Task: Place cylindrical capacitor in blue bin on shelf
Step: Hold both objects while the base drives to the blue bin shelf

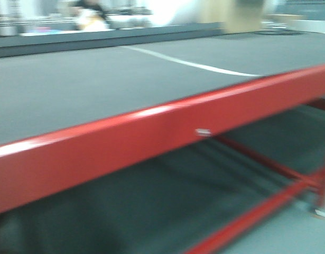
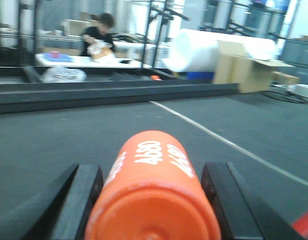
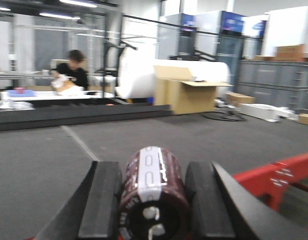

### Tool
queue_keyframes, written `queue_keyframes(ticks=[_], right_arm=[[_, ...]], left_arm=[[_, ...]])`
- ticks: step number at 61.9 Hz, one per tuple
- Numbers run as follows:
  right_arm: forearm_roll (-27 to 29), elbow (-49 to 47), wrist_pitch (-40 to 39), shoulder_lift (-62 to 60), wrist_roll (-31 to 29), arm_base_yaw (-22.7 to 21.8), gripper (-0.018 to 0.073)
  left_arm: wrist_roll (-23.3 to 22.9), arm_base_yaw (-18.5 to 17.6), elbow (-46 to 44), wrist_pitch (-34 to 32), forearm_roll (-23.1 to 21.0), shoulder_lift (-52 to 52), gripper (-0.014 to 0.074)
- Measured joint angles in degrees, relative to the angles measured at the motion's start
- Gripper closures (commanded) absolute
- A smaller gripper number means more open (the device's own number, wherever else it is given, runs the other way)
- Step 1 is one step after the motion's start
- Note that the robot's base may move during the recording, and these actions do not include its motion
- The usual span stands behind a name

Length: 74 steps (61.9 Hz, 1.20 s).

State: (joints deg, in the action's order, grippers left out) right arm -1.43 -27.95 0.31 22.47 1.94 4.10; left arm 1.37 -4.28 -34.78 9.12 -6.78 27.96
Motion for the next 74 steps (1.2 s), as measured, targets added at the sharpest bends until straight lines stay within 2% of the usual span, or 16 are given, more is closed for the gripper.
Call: queue_keyframes(ticks=[74], right_arm=[[0.0,0.0,0.0,-0.04,0.0,0.0,0.0722]], left_arm=[[0.0,0.0,0.0,0.0,-0.11,0.0,0.0707]])
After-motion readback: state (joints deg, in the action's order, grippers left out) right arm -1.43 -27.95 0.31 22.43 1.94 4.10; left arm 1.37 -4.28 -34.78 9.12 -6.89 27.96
